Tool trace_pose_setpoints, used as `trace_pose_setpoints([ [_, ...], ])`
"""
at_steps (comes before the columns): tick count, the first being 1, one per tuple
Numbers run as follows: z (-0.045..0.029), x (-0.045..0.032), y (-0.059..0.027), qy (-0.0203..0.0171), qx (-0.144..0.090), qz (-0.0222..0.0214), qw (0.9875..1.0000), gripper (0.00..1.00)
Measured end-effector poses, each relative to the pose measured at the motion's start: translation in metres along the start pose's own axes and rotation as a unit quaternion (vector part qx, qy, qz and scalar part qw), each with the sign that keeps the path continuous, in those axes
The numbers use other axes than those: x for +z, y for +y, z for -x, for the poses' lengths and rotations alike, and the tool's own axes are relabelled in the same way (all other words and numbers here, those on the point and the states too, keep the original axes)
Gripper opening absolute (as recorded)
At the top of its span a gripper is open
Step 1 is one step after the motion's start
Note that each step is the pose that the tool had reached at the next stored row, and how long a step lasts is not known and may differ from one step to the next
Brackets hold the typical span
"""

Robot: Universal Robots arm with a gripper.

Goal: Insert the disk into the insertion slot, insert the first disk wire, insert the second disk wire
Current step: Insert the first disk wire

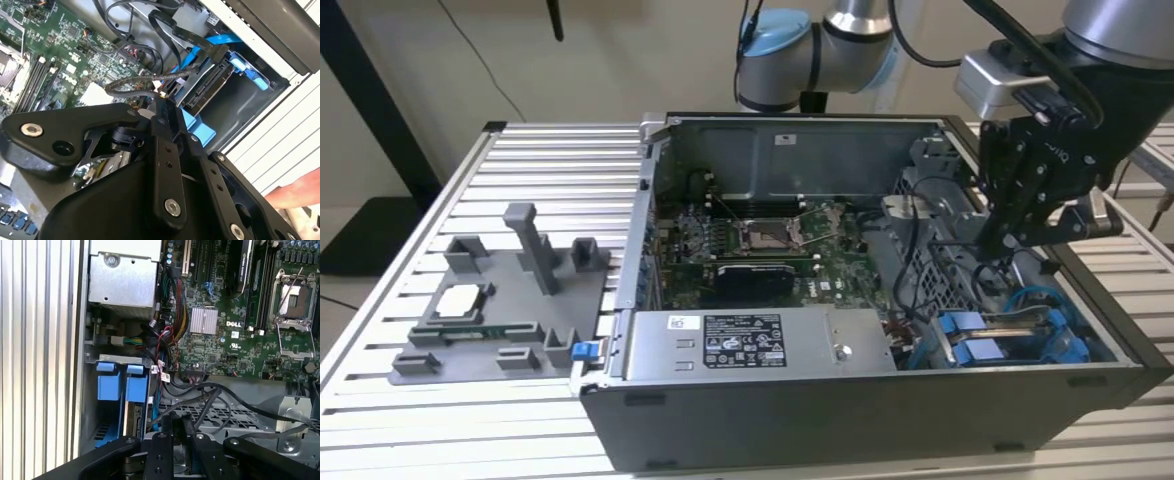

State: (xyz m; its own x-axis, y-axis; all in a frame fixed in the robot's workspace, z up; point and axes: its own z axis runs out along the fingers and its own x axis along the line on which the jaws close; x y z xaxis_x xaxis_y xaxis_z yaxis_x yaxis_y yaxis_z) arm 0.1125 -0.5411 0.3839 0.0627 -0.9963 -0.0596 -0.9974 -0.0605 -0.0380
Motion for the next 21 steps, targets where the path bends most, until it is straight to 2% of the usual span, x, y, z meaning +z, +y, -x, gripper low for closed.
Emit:
trace_pose_setpoints([
  [14, -0.0103, 0.0041, -0.0074, 0.001, 0.005, 0.0036, 1.0, 0.0],
  [21, -0.0127, 0.0063, -0.0105, 0.0041, 0.009, 0.0049, 0.9999, 0.0],
])
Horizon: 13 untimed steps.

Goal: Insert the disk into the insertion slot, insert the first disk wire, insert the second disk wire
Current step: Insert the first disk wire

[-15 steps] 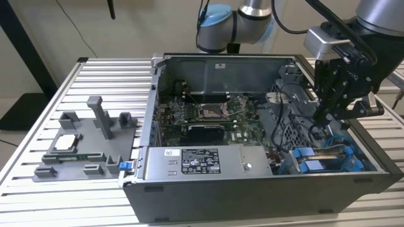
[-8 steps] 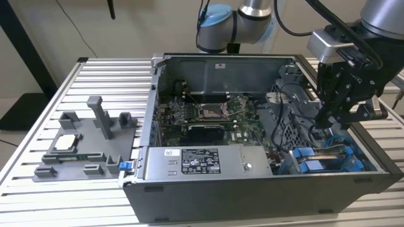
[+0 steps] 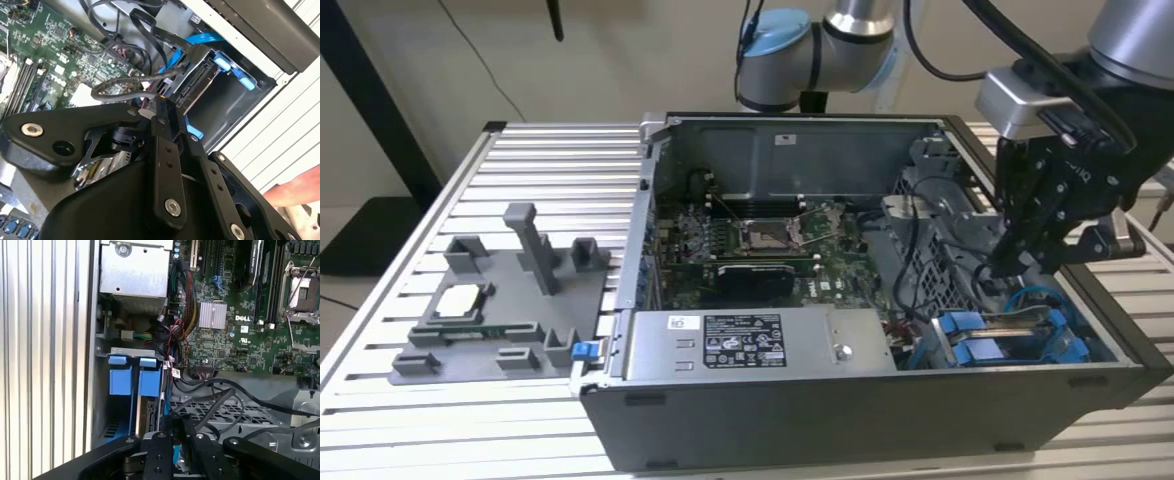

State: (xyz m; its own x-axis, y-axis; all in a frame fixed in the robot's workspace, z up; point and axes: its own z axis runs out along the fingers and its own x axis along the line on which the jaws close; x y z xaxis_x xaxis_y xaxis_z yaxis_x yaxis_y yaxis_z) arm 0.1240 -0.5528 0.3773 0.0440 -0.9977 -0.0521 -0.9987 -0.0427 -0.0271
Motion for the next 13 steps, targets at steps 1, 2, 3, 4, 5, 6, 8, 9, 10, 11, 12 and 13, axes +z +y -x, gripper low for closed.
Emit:
trace_pose_setpoints([
  [1, -0.0003, 0.0002, -0.0006, 0.0007, 0.0, 0.0003, 1.0, 0.0],
  [2, -0.0005, 0.0005, -0.0013, 0.0014, 0.001, 0.0008, 1.0, 0.0],
  [3, -0.0007, 0.0007, -0.002, 0.0023, 0.001, 0.0012, 1.0, 0.0],
  [4, -0.0009, 0.0009, -0.0028, 0.0032, 0.002, 0.0016, 1.0, 0.0],
  [5, -0.0012, 0.0012, -0.0035, 0.0041, 0.002, 0.0022, 1.0, 0.0],
  [6, -0.0014, 0.0014, -0.0043, 0.005, 0.002, 0.0027, 1.0, 0.0],
  [8, -0.0019, 0.0018, -0.006, 0.0068, 0.003, 0.0037, 1.0, 0.0],
  [9, -0.0022, 0.0021, -0.007, 0.0077, 0.003, 0.0043, 1.0, 0.0],
  [10, -0.0025, 0.0024, -0.0079, 0.0084, 0.003, 0.0048, 0.9999, 0.0],
  [11, -0.0029, 0.0026, -0.0087, 0.0089, 0.004, 0.0053, 0.9999, 0.0],
  [12, -0.0033, 0.0029, -0.0096, 0.0095, 0.004, 0.0058, 0.9999, 0.0],
  [13, -0.0037, 0.0031, -0.0105, 0.0101, 0.004, 0.0062, 0.9999, 0.0],
])
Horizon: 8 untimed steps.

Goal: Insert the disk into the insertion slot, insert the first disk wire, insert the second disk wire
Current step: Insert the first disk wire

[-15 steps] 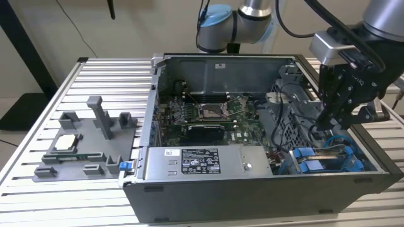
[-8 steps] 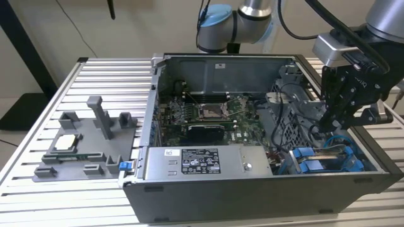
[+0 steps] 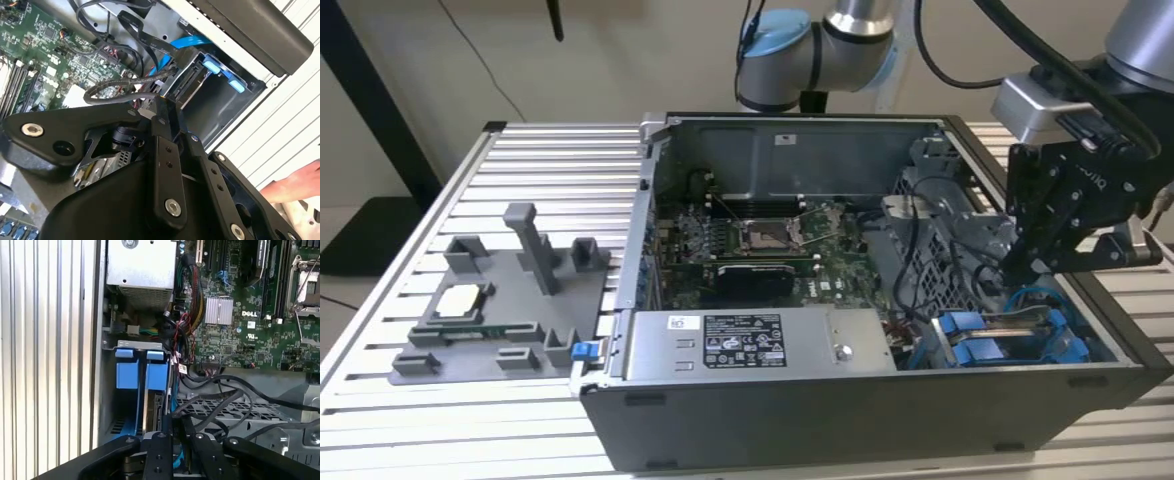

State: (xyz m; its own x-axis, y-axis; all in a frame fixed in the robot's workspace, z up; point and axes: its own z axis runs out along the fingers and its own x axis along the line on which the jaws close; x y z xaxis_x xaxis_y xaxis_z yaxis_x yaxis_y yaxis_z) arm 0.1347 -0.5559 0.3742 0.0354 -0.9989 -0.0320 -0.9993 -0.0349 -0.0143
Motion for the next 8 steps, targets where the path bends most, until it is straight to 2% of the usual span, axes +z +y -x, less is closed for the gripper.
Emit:
trace_pose_setpoints([
  [8, -0.0036, 0.0017, -0.0062, 0.0047, 0.002, 0.0037, 1.0, 0.0],
])
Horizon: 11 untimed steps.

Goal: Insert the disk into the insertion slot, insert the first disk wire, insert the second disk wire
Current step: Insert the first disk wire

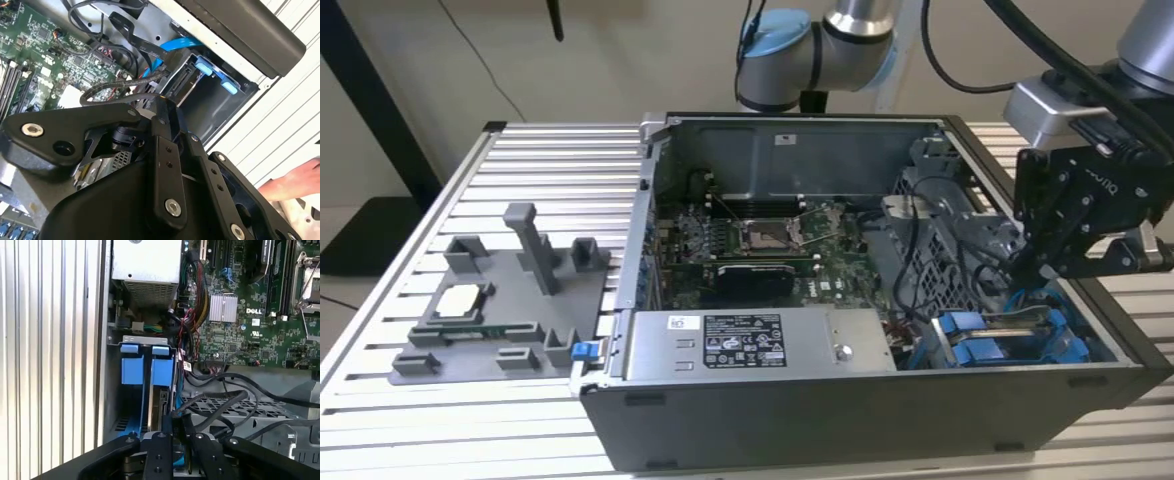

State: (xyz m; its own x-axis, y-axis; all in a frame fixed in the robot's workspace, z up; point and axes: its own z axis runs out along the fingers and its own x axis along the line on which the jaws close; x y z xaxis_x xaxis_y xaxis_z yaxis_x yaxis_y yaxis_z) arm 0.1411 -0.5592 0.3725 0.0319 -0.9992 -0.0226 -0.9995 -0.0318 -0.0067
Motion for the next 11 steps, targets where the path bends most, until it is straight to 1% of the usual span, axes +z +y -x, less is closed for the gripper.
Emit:
trace_pose_setpoints([
  [3, -0.0016, 0.001, -0.0018, 0.001, 0.001, 0.0011, 1.0, 0.0],
  [6, -0.0037, 0.0031, -0.0022, 0.0008, 0.001, 0.0013, 1.0, 0.0],
  [11, -0.0042, 0.0031, -0.0023, 0.0007, 0.001, 0.0013, 1.0, 0.0],
])
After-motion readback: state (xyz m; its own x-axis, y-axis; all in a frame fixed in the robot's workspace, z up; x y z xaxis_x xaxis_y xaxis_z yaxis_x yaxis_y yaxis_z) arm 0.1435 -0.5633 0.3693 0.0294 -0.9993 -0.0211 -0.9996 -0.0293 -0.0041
